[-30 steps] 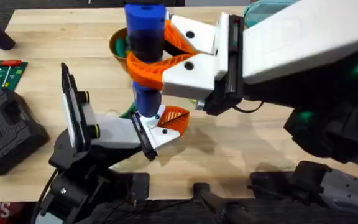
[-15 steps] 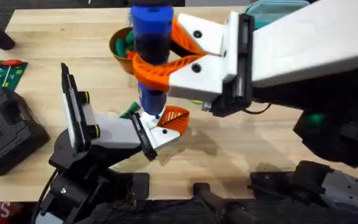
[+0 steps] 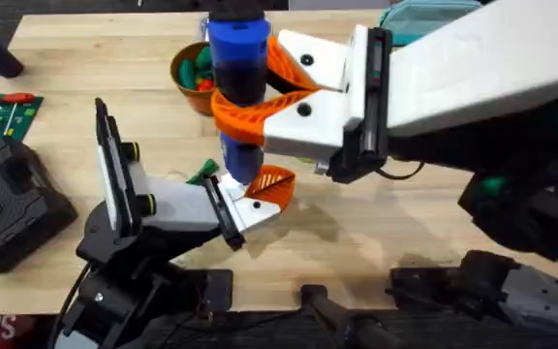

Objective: Pick up the gripper from the table and insert it into the empty holder that is missing its gripper. Then pick up a screw, insert it into the mounting hole, and use the screwdriver to tighten it. Finally, clean up the table by picking up the vegetable and placing it into the bucket.

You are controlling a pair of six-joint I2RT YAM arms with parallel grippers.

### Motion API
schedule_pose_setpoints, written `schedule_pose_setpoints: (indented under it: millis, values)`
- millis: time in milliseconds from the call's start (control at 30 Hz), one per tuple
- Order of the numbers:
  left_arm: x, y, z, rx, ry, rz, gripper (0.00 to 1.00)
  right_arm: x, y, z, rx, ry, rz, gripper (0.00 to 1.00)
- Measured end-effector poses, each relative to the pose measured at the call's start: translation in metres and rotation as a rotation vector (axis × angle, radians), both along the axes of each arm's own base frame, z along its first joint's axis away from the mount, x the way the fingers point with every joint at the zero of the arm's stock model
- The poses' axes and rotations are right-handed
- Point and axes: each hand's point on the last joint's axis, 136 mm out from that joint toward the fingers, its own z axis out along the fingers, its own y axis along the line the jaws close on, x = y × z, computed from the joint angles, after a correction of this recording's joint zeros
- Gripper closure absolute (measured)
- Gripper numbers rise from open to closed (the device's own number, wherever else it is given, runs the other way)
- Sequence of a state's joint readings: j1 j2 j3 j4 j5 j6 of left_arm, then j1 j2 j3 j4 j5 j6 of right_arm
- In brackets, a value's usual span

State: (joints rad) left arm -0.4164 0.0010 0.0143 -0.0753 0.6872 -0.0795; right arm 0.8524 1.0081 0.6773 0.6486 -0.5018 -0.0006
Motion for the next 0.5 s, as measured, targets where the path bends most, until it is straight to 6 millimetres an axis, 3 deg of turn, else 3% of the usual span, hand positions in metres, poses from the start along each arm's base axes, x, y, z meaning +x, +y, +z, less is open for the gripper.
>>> schedule_pose_setpoints:
  millis: [500]
  values:
    - [-0.0003,-0.0001,-0.0001,-0.003,0.007,-0.001,0.989,0.0016,0.0001,-0.0065,-0.025,0.023,-0.008,0.968]
